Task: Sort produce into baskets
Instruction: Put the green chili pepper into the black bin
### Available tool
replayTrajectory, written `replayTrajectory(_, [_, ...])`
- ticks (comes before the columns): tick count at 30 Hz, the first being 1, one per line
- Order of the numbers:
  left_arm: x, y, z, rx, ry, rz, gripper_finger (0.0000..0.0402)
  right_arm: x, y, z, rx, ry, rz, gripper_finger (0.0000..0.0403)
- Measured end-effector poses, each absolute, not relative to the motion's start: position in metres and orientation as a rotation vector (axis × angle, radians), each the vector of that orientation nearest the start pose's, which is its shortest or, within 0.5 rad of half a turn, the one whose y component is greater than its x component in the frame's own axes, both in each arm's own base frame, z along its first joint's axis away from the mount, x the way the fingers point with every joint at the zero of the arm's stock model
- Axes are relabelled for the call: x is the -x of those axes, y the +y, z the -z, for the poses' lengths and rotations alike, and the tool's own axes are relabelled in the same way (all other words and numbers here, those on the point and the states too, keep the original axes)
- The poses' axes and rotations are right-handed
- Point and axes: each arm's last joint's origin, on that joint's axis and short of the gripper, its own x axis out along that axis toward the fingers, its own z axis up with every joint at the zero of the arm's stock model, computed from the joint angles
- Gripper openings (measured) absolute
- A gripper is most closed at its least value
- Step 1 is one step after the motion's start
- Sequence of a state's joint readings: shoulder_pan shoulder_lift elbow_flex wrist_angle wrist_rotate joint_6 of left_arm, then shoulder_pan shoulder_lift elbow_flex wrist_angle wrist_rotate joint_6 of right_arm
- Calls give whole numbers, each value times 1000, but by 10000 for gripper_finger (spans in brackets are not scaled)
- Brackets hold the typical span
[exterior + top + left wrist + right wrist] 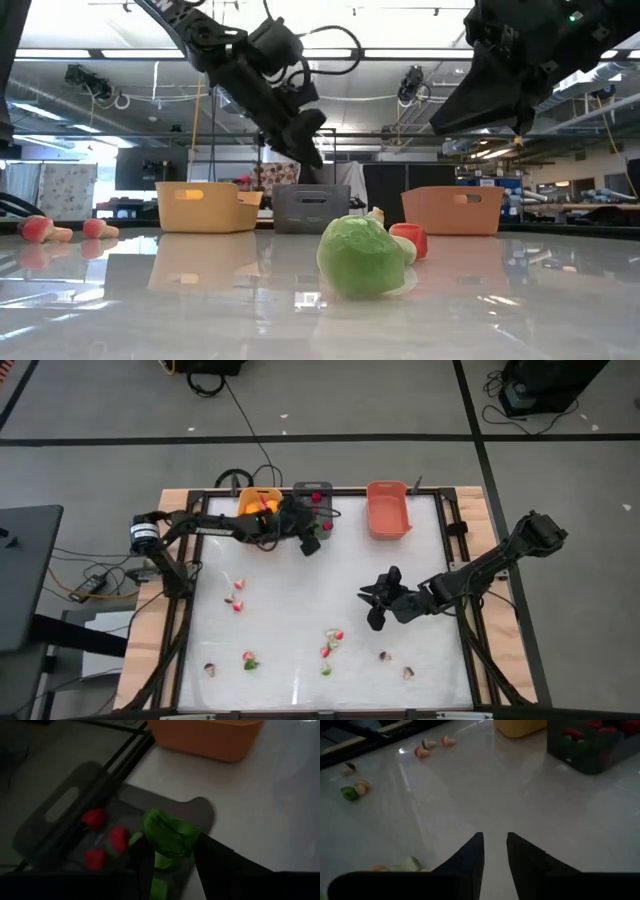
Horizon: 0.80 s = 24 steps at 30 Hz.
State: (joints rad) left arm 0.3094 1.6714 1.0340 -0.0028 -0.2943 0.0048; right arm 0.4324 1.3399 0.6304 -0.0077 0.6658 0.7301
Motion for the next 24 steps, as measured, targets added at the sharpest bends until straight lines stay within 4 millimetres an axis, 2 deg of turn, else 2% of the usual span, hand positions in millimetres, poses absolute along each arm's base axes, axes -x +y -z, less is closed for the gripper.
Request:
replayTrajectory(4, [-330,128,-209,31,674,-617,136,-237,90,-186,-306,505,419,97])
replayTrajectory(8, [-328,130,-207,33,707,-617,154,-236,92,-186,-303,509,403,97])
replayTrajectory(15, [-326,139,-210,59,677,-651,252,-238,94,-189,-282,490,377,96])
replayTrajectory(17, [-324,137,-216,71,700,-632,271,-238,94,-189,-221,506,334,96])
replayTrajectory(19, [-324,131,-232,67,669,-612,277,-239,93,-189,-164,517,316,96])
replayTrajectory(24, [-312,108,-271,22,580,-558,266,-244,86,-190,-90,518,300,96])
